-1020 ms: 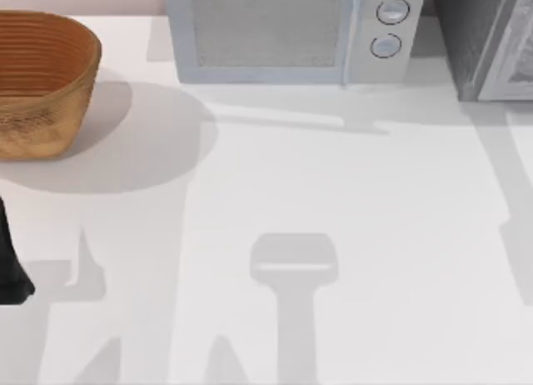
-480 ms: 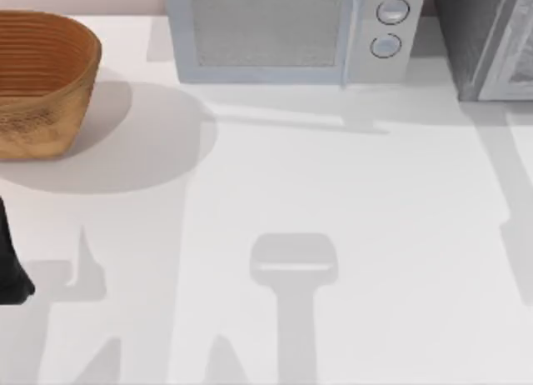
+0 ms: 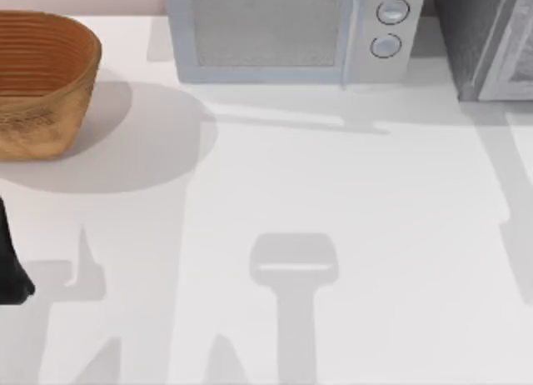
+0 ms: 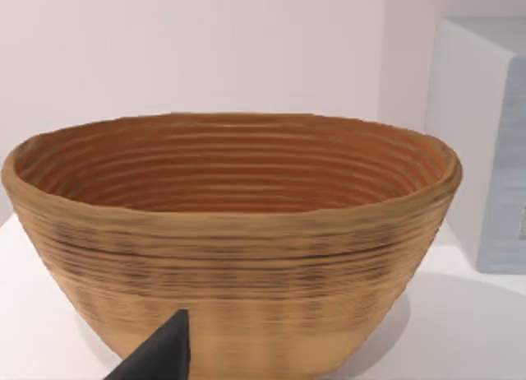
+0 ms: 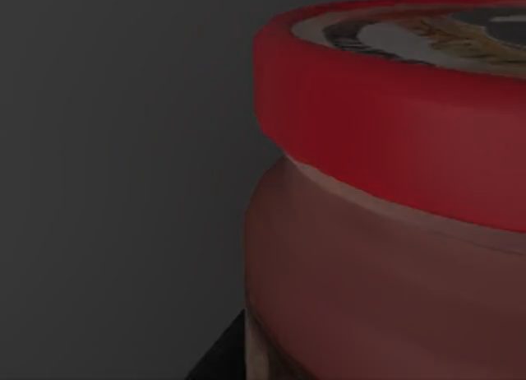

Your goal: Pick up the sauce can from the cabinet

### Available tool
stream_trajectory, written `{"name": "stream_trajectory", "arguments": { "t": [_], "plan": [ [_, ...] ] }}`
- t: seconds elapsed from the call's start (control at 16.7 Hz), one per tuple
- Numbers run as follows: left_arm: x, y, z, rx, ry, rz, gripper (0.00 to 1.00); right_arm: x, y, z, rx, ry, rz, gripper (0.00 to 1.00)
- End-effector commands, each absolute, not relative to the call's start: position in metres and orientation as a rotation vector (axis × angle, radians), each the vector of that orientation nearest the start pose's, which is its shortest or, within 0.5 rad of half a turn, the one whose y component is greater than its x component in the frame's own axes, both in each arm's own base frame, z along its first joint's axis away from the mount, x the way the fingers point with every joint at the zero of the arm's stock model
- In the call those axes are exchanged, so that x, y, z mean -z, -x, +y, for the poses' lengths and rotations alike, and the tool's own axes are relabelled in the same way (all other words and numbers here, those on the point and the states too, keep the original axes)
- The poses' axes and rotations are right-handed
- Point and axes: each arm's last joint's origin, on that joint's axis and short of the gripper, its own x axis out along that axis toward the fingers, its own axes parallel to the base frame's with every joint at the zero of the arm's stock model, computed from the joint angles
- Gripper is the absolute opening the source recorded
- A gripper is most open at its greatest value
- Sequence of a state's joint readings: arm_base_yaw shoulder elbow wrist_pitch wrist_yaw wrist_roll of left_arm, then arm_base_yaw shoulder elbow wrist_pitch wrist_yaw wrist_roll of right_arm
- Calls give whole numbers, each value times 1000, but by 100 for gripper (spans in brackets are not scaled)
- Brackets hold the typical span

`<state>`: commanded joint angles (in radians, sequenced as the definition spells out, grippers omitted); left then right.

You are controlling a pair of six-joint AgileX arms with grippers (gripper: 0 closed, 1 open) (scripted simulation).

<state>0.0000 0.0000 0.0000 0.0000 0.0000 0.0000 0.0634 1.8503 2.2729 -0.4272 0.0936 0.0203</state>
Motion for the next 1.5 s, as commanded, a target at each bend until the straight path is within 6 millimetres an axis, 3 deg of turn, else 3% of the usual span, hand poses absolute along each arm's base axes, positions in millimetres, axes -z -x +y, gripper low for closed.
{"name": "stream_trajectory", "arguments": {
  "t": [0.18,0.36,0.72,0.96,1.5],
  "plan": [
    [-160,-106,-1,0,0,0,100,-510,-394,31,8,-6,2,0],
    [-160,-106,-1,0,0,0,100,-523,-371,33,8,-7,-4,0],
    [-160,-106,-1,0,0,0,100,-557,-277,36,7,-6,5,0],
    [-160,-106,-1,0,0,0,100,-568,-221,33,8,-6,2,0],
    [-160,-106,-1,0,0,0,100,-568,-204,29,13,-12,-23,0]
  ]
}}
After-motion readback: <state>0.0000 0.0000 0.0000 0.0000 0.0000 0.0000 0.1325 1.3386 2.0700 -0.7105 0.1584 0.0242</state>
